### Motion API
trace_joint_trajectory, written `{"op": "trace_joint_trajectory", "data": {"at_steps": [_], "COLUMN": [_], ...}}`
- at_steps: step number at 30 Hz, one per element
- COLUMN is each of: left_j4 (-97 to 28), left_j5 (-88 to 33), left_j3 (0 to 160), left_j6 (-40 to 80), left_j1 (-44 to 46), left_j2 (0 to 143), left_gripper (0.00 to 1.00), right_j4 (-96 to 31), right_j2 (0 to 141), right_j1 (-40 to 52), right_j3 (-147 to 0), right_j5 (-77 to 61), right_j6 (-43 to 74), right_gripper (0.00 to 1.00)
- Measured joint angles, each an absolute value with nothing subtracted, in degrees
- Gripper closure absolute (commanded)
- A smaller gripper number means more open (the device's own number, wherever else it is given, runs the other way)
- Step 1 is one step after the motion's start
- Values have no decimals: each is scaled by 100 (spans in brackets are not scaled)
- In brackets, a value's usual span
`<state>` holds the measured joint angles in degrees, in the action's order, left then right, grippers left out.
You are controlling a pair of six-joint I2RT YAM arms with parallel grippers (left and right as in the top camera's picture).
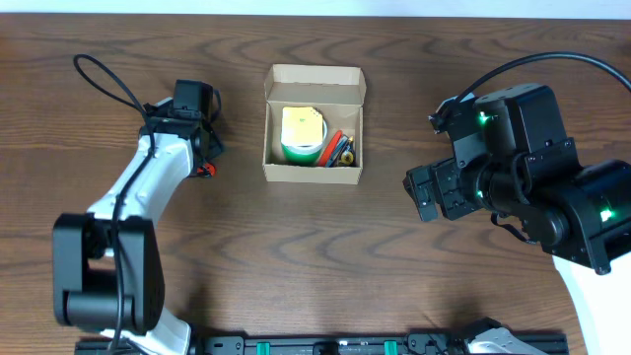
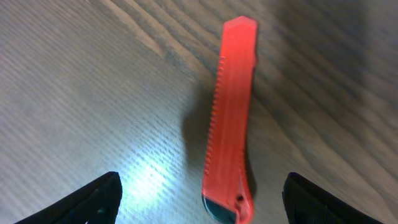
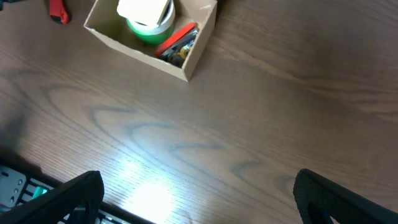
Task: Pack container
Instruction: 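Lower left gripper and grasp the red box cutter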
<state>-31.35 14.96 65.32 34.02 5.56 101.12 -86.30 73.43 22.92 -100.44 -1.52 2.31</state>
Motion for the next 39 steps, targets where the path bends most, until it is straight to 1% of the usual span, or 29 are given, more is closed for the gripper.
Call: {"op": "trace_joint_trajectory", "data": {"at_steps": [4, 11, 15, 18, 22, 25, 31, 37, 38, 39], "left_j4": [-2888, -2443, -2324, -2261, -2231, -2202, -2206, -2582, -2692, -2781], "left_j5": [1247, 875, 786, 764, 753, 744, 742, 746, 744, 742], "left_j3": [6532, 6532, 6532, 6532, 6532, 6532, 6534, 6630, 6637, 6641], "left_j6": [3234, 2974, 2904, 2825, 2801, 2794, 2738, 2689, 2657, 2626], "left_j1": [375, 233, 235, 235, 235, 235, 235, 235, 235, 235], "left_j2": [10374, 10733, 10855, 10936, 11034, 11048, 11048, 11032, 11006, 10973], "left_gripper": [24, 24, 26, 29, 36, 45, 72, 89, 94, 94], "right_j4": [-8630, -8630, -8630, -8630, -8630, -8630, -8630, -8630, -8630, -8630], "right_j2": [7343, 7343, 7343, 7343, 7343, 7343, 7343, 7343, 7343, 7343], "right_j1": [2292, 2292, 2292, 2292, 2292, 2292, 2292, 2292, 2292, 2292], "right_j3": [-10044, -10044, -10044, -10044, -10044, -10044, -10044, -10044, -10044, -10044], "right_j5": [-152, -152, -152, -152, -152, -152, -152, -152, -152, -152], "right_j6": [231, 231, 231, 231, 231, 231, 231, 231, 231, 231], "right_gripper": [1, 1, 1, 1, 1, 1, 1, 1, 1, 1]}}
